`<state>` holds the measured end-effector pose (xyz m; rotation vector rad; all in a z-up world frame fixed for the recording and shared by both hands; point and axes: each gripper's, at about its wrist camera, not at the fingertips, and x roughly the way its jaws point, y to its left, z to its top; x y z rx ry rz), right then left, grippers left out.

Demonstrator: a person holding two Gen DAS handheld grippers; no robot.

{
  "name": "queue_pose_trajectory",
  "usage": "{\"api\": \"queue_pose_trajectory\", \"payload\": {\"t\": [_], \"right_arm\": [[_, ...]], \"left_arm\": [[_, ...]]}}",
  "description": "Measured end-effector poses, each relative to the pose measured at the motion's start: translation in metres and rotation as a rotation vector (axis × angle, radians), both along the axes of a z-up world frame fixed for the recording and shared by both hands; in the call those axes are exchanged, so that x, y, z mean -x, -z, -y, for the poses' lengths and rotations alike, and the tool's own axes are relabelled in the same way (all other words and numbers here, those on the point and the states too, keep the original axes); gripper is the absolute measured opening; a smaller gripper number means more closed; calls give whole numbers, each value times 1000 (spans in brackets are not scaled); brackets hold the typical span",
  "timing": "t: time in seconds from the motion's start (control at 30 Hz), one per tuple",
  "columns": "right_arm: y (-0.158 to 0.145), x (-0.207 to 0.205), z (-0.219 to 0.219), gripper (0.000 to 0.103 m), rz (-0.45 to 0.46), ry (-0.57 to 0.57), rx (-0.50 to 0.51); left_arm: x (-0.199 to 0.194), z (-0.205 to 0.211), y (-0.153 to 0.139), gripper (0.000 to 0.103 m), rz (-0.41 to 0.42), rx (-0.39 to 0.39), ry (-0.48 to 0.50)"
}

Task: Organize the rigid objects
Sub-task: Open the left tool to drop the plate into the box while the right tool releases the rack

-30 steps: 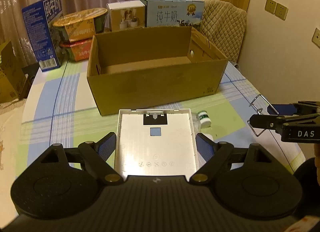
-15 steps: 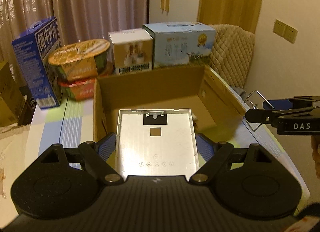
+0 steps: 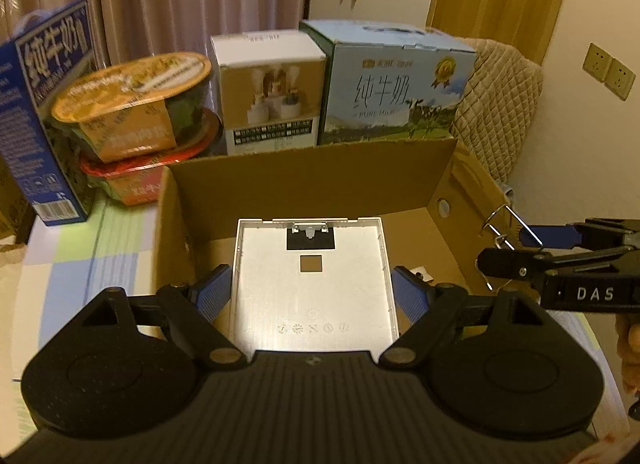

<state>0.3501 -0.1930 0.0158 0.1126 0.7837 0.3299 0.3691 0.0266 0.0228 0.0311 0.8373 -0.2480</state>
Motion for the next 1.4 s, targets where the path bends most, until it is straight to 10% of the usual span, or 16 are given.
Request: {"api": "queue_pose_trajectory", "payload": {"t": [1.2, 1.4], "right_arm": [[26, -10, -6, 66, -42, 15, -21], [15, -3, 3, 87, 34, 46, -75]], "left_arm": [[7, -27, 9, 89, 38, 2, -90], [21, -30, 3, 89, 59, 11, -94]]}}
